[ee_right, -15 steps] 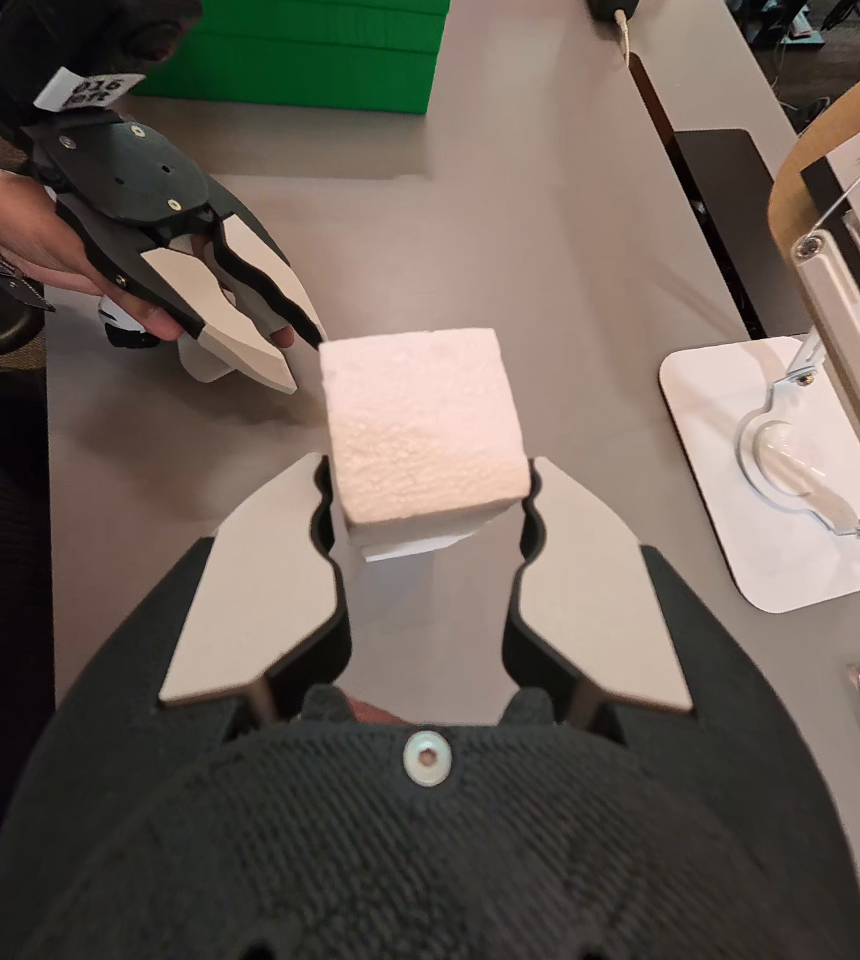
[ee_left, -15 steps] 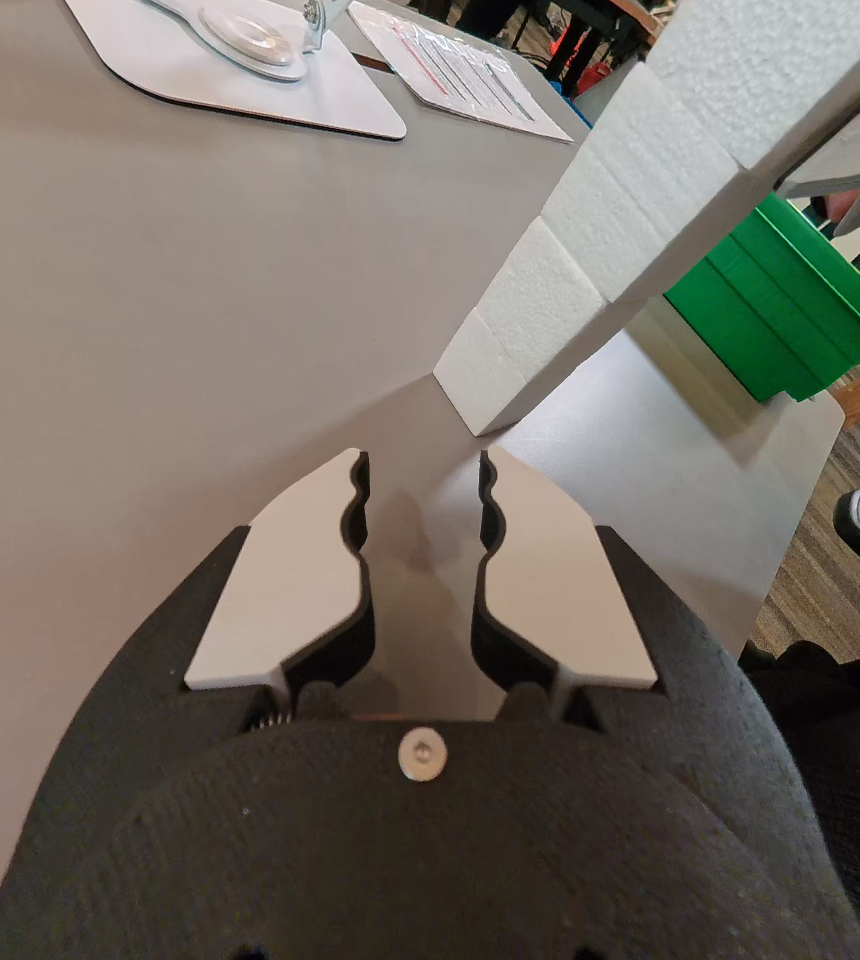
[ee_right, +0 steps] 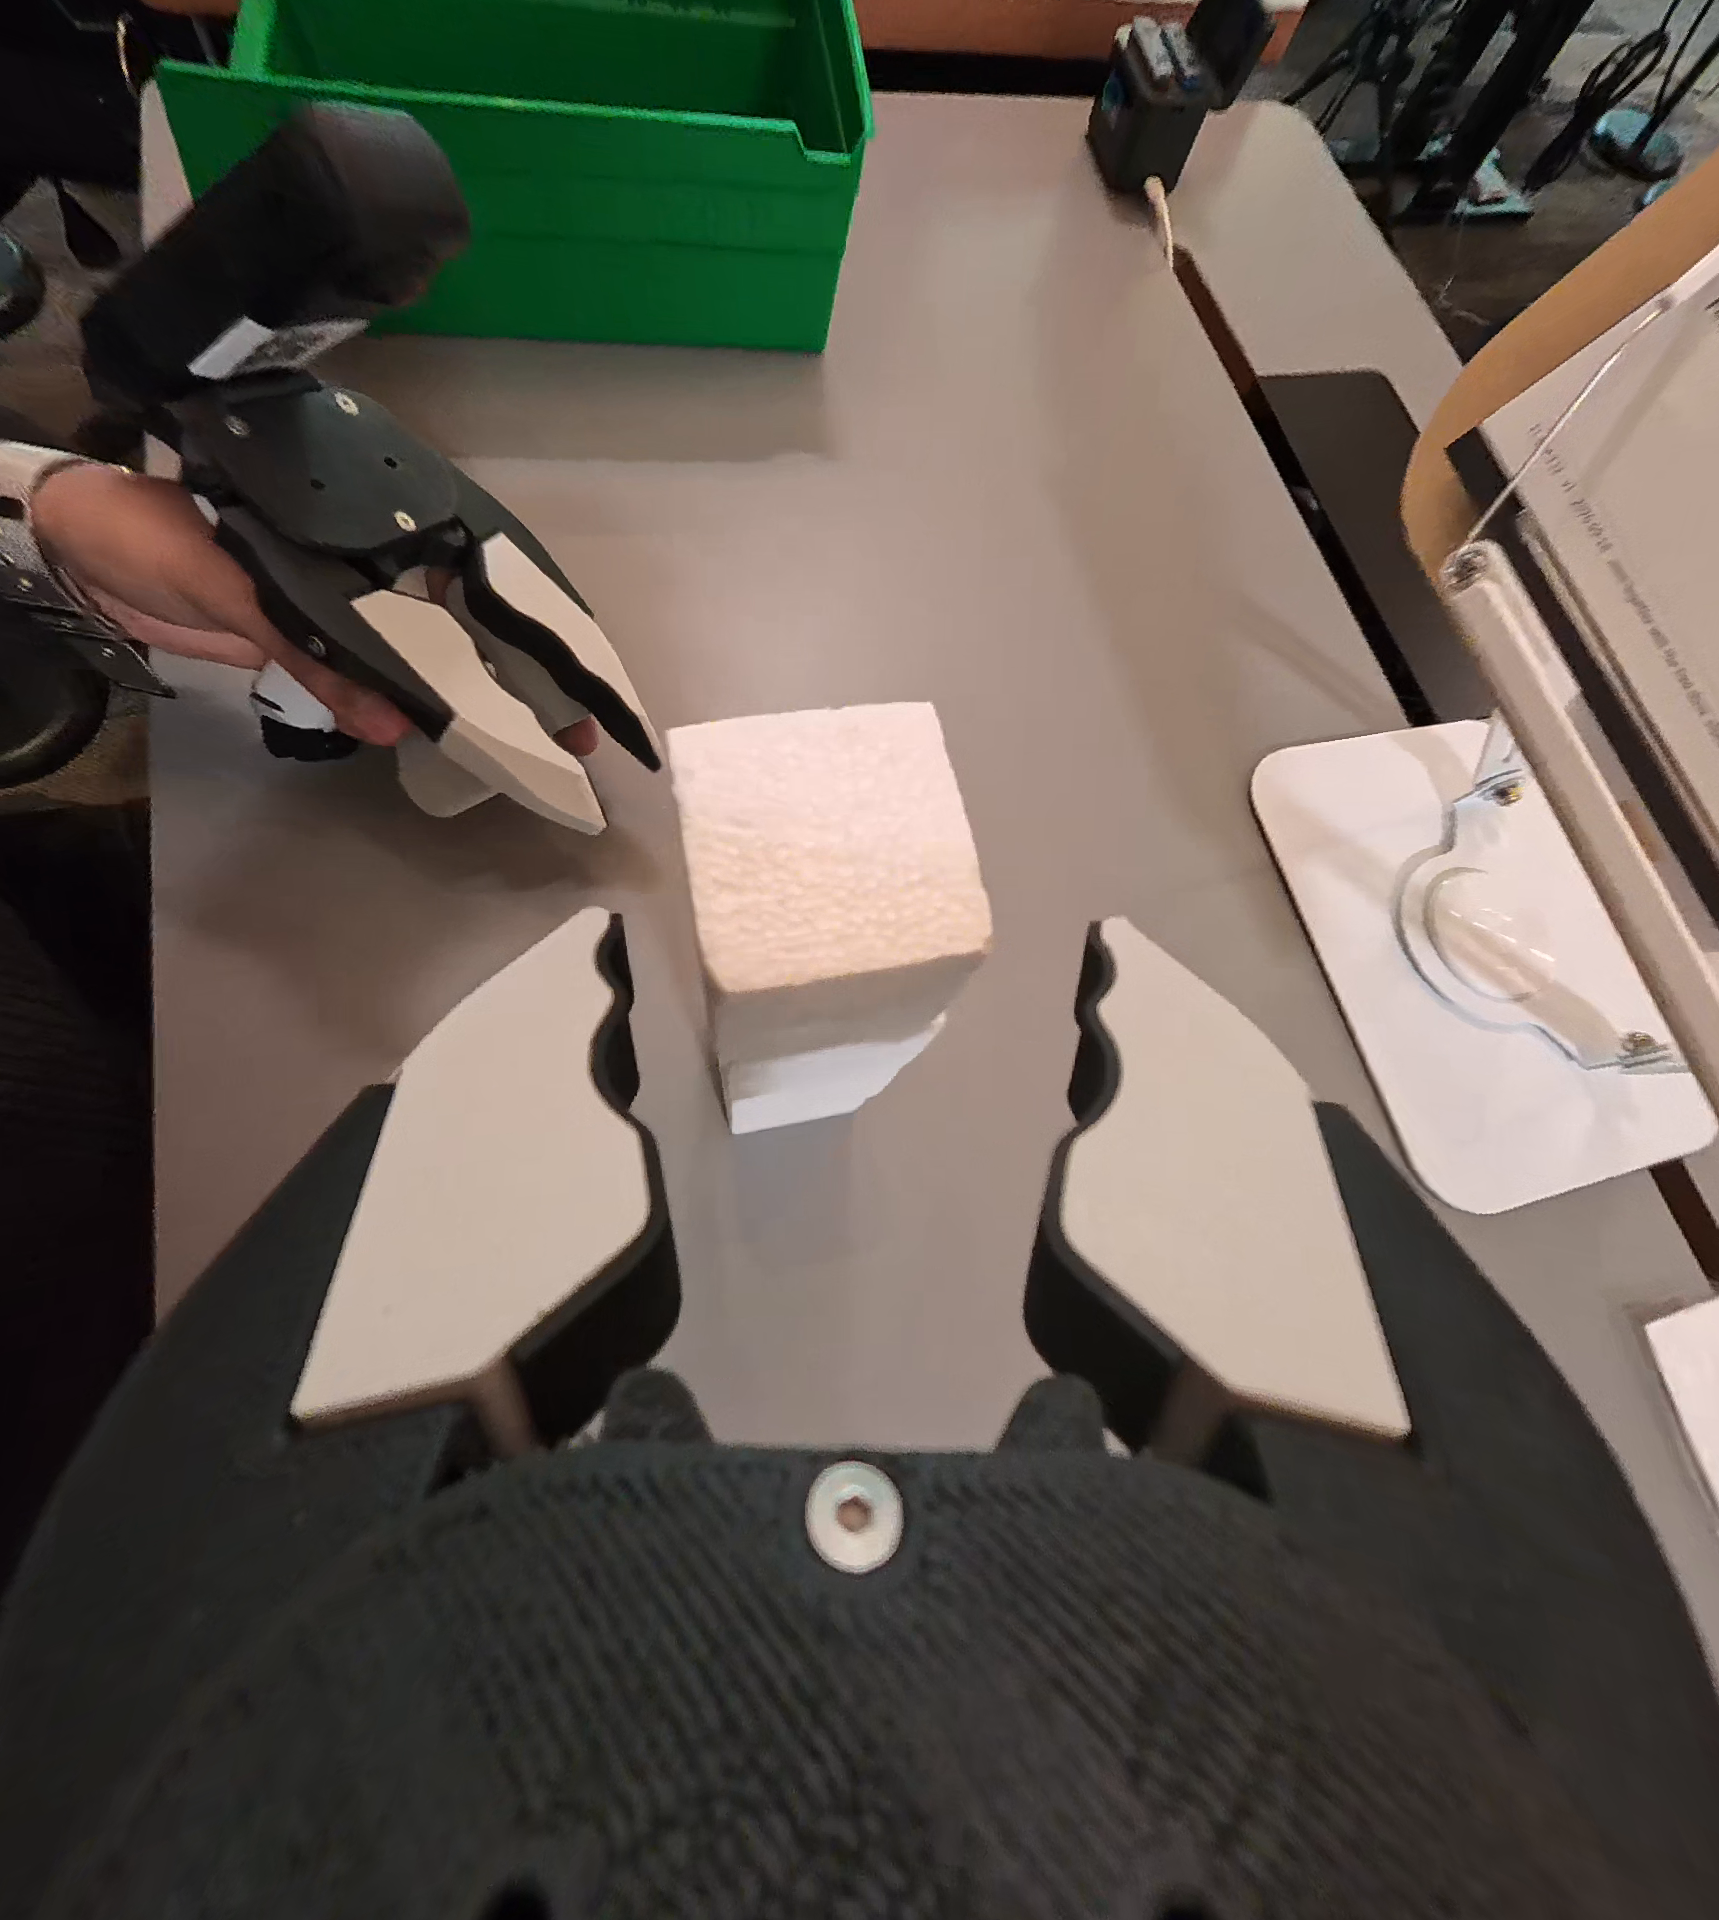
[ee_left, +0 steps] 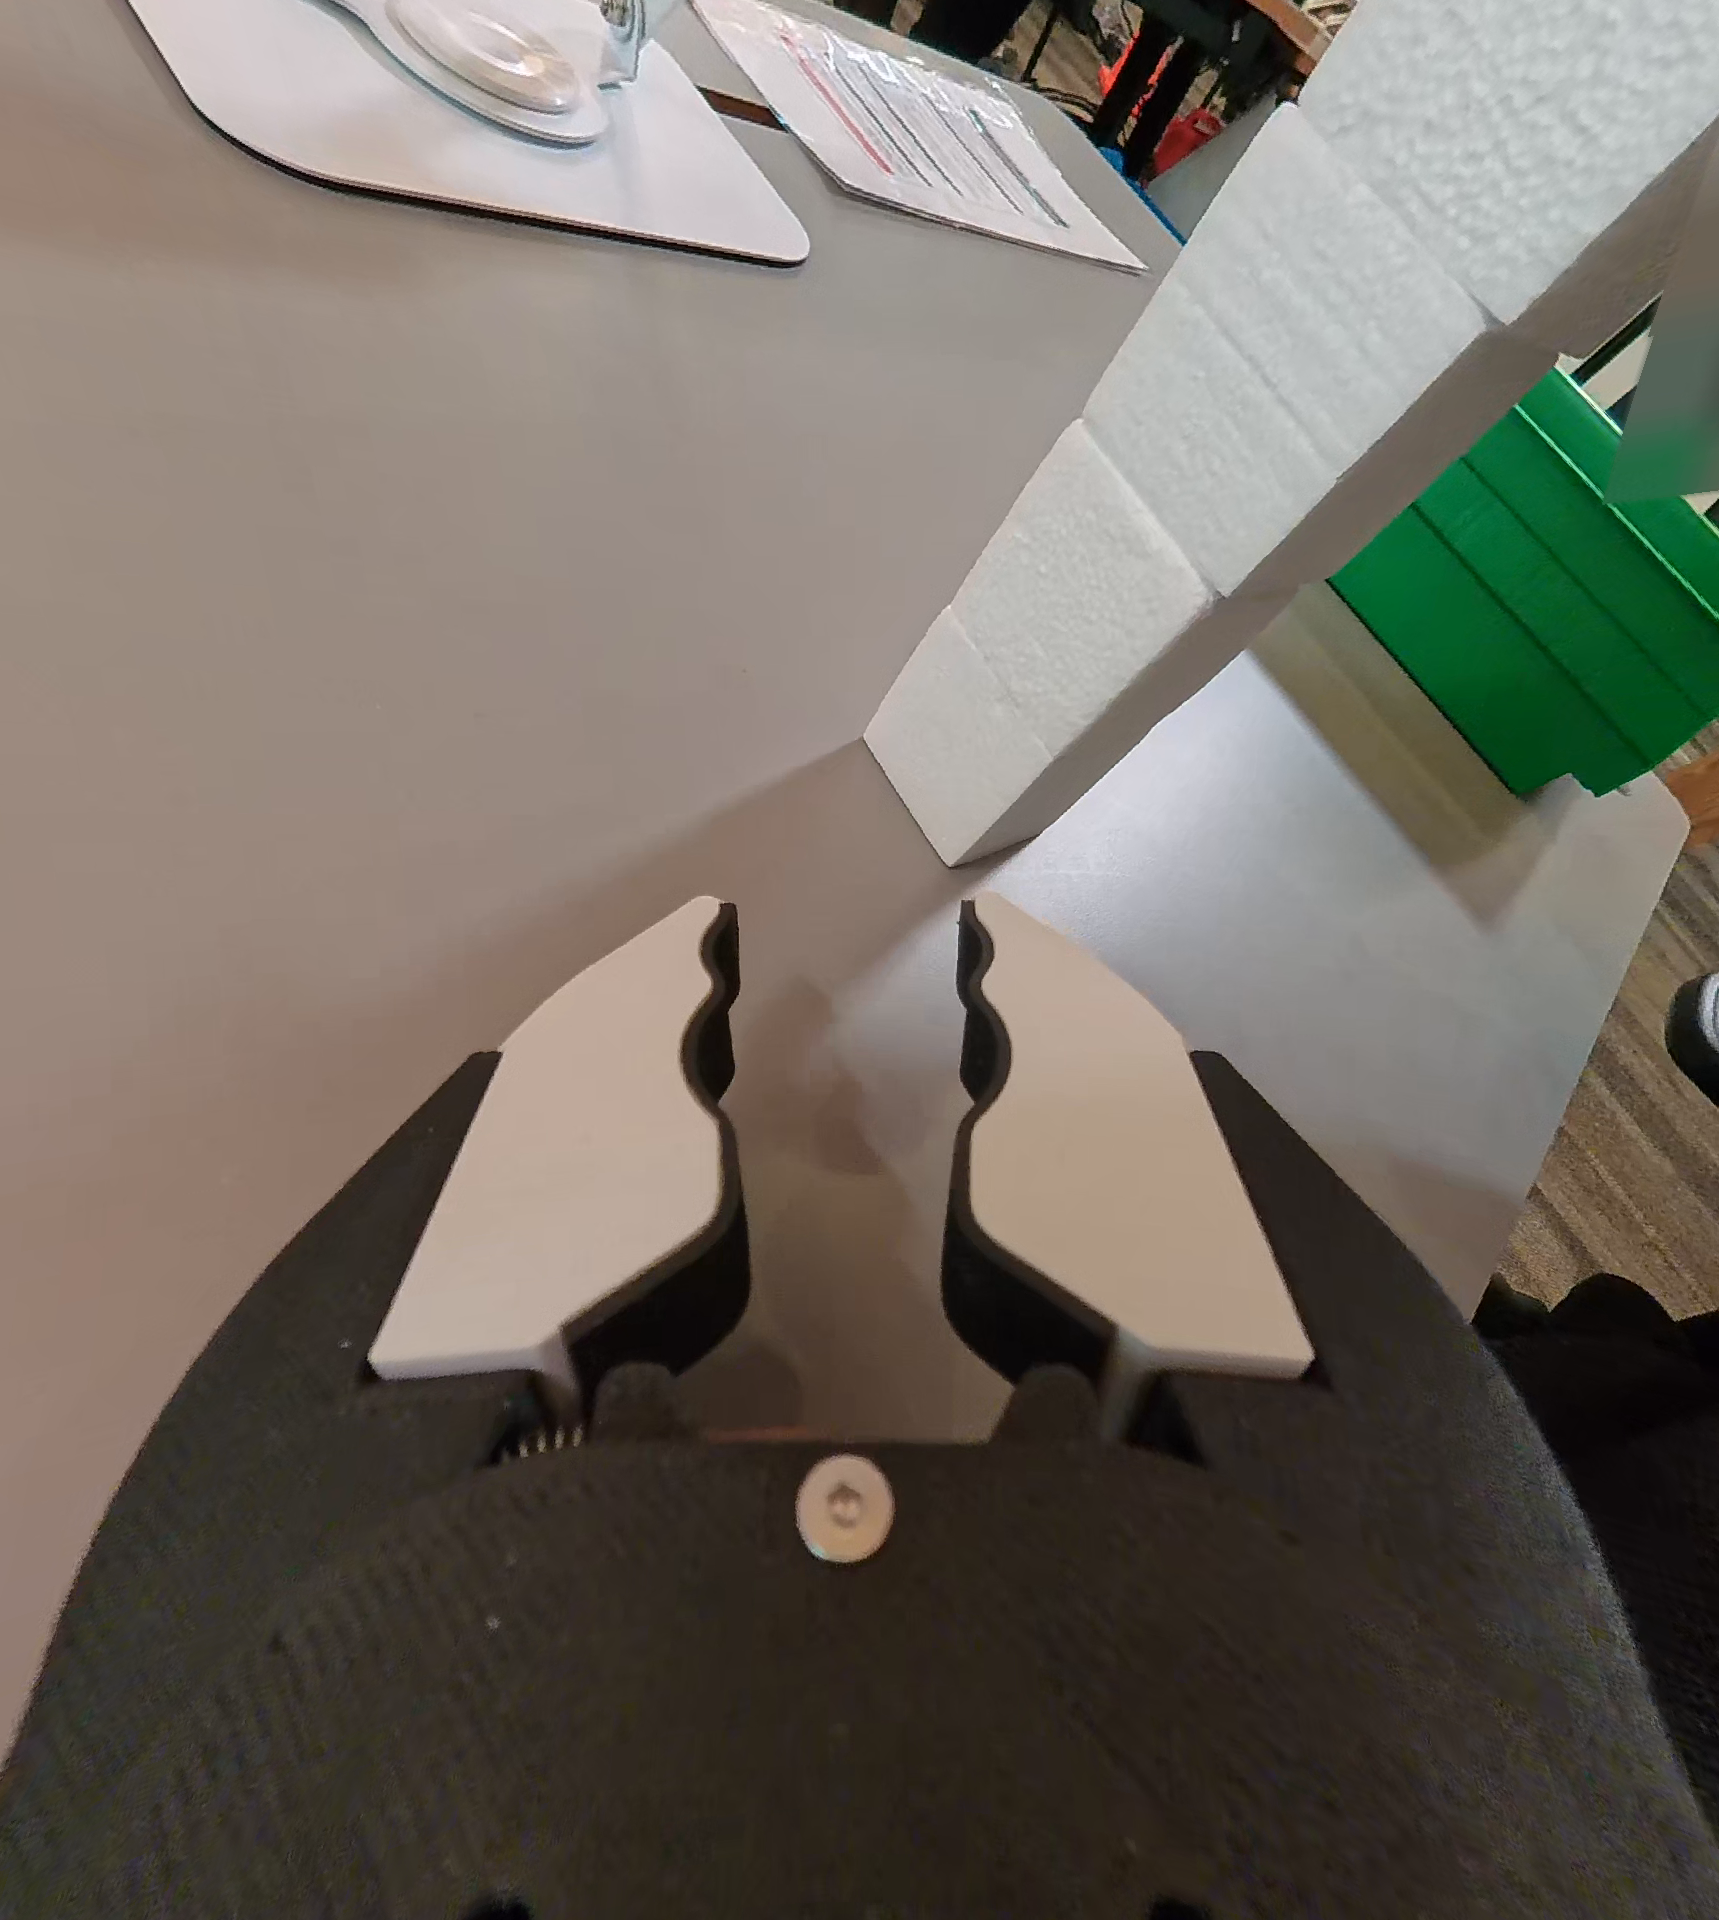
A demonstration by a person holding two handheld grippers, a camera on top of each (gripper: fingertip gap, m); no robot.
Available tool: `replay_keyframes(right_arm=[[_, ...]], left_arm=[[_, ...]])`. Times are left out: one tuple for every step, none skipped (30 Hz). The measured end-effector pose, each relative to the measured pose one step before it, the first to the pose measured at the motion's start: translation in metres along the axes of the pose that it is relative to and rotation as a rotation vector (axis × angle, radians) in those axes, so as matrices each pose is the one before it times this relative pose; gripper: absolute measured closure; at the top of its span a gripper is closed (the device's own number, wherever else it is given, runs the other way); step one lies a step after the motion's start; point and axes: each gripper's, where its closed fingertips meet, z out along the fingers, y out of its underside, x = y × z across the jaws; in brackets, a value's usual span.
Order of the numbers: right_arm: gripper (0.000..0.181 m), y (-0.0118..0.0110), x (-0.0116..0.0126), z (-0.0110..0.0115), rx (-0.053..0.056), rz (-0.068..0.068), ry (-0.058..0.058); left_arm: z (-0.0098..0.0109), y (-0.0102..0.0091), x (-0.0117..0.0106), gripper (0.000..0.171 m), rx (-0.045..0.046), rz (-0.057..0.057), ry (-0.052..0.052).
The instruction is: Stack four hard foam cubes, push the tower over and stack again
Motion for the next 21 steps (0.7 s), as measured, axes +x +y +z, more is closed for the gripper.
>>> replay_keyframes(right_arm=[[0.099,-0.00346,0.00138,-0.00639,0.0182,-0.0013,0.0121],[0.100,-0.00404,0.00218,-0.00694,0.0229,-0.0013,0.0159],[0.102,-0.00511,0.00261,-0.00719,0.0284,0.0003,0.0186],[0.104,-0.00553,0.00361,-0.00731,0.0316,0.0064,0.0230],[0.107,-0.00584,0.00425,-0.00702,0.0346,0.0132,0.0244],[0.109,-0.00596,0.00403,-0.00622,0.0374,0.0201,0.0220],[0.110,-0.00585,0.00354,-0.00538,0.0397,0.0269,0.0180],[0.110,-0.00551,0.00391,-0.00410,0.0437,0.0315,0.0211],[0.111,-0.00422,0.00481,-0.00325,0.0446,0.0390,0.0282],[0.113,-0.00090,0.00432,-0.00247,0.0344,0.0446,0.0256],[0.115,0.00265,0.00412,-0.00221,0.0220,0.0459,0.0250],[0.118,0.00463,0.00476,-0.00184,0.0158,0.0450,0.0270],[0.121,0.00634,0.00598,-0.00145,0.0079,0.0448,0.0322],[0.125,0.00795,0.00755,-0.00124,0.0006,0.0424,0.0421],[0.131,0.00903,0.01025,-0.00138,0.0014,0.0346,0.0613],[0.140,0.01012,0.01224,-0.00114,0.0020,0.0273,0.0774],[0.150,0.01161,0.01068,-0.00051,-0.0014,0.0306,0.0683],[0.160,0.01259,0.00730,0.00063,-0.0088,0.0392,0.0436],[0.171,0.01351,0.00520,0.00172,-0.0179,0.0536,0.0305],[0.181,0.01477,0.00317,0.00296,-0.0297,0.0647,0.0161],[0.181,0.01633,0.00182,0.00424,-0.0443,0.0716,0.0064]], left_arm=[[0.00009,-0.00004,-0.00018,0.130,0.00024,0.0011,-0.0013],[0.00003,0.00000,-0.00004,0.130,0.00017,0.0016,-0.0017],[0.00021,0.00000,-0.00021,0.130,-0.00022,0.0018,-0.0021],[0.00013,0.00015,-0.00030,0.130,-0.00023,0.0018,-0.0024],[0.00010,-0.00011,-0.00030,0.131,0.00057,0.0018,-0.0031],[0.00007,-0.00018,-0.00039,0.131,0.00115,0.0016,-0.0034],[-0.00001,-0.00022,-0.00021,0.131,0.00132,0.0013,-0.0030],[-0.00013,-0.00057,-0.00034,0.131,0.00243,0.0008,-0.0034],[-0.00038,-0.00056,-0.00050,0.131,0.00342,0.0005,-0.0043],[-0.00050,-0.00063,-0.00051,0.132,0.00339,0.0003,-0.0043],[-0.00063,-0.00079,-0.00066,0.132,0.00364,-0.0009,-0.0048],[-0.00097,-0.00120,-0.00063,0.133,0.00561,-0.0019,-0.0045],[-0.00087,-0.00135,-0.00049,0.133,0.00741,-0.0025,-0.0029],[-0.00092,-0.00116,-0.00058,0.135,0.00674,-0.0033,-0.0018],[-0.00064,-0.00092,-0.00047,0.136,0.00490,-0.0048,0.0005],[-0.00026,-0.00048,-0.00044,0.137,0.00183,-0.0084,0.0027],[-0.00035,-0.00022,-0.00040,0.138,0.00013,-0.0110,0.0041],[-0.00031,-0.00032,-0.00038,0.138,0.00072,-0.0118,0.0038],[-0.00049,-0.00052,-0.00067,0.139,0.00244,-0.0115,0.0014],[-0.00064,-0.00099,-0.00077,0.140,0.00428,-0.0085,-0.0013],[-0.00083,-0.00111,-0.00108,0.141,0.00568,-0.0041,-0.0038]])
